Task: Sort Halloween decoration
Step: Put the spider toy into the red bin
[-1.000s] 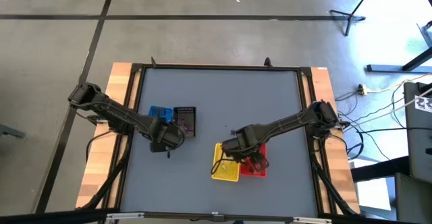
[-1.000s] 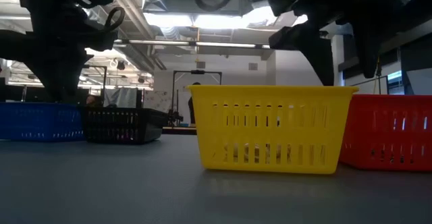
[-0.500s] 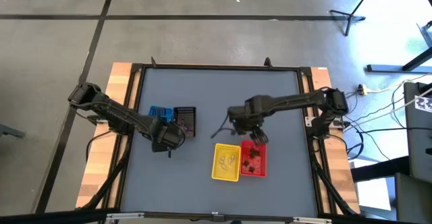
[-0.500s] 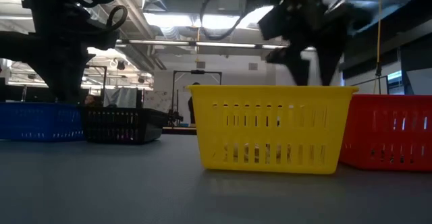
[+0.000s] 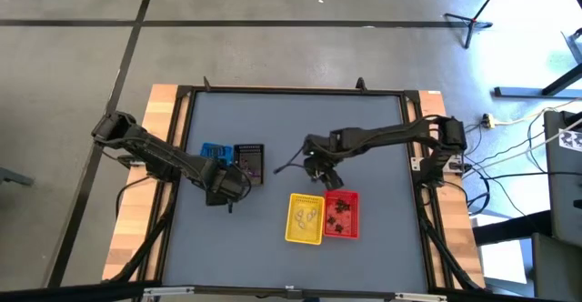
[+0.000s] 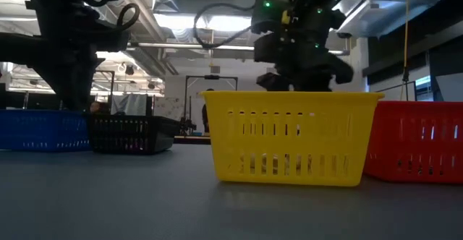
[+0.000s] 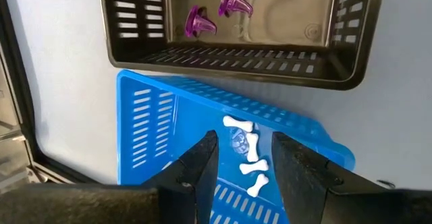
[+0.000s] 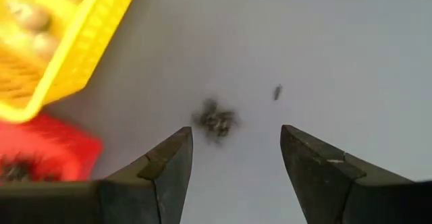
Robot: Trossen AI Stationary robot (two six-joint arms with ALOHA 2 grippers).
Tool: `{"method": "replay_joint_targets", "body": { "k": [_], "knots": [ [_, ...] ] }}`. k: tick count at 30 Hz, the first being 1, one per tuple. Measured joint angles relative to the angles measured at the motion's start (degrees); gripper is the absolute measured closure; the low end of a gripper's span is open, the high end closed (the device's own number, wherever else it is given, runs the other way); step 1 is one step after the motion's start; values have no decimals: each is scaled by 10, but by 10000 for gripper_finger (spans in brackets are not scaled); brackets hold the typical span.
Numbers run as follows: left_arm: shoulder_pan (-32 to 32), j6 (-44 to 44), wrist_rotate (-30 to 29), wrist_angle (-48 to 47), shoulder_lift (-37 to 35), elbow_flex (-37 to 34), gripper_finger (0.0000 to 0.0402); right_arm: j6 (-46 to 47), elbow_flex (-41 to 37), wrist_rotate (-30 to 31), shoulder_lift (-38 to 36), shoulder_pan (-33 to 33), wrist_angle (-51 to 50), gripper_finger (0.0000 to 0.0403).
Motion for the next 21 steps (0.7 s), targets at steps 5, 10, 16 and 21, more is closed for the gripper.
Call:
{"method": "replay_joint_targets", "body": {
  "k": [5, 10, 16, 21],
  "knots": [
    [0, 0, 0, 3, 0, 0, 273, -2, -1, 1, 8, -1, 32, 178],
    [0, 0, 0, 5, 0, 0, 273, -2, -1, -3, 19, -1, 37, 178],
    [0, 0, 1, 8, 0, 0, 273, -2, -1, -15, 39, -1, 39, 178],
    [0, 0, 1, 10, 0, 0, 273, -6, -1, -25, 44, -1, 35, 178]
  ]
}}
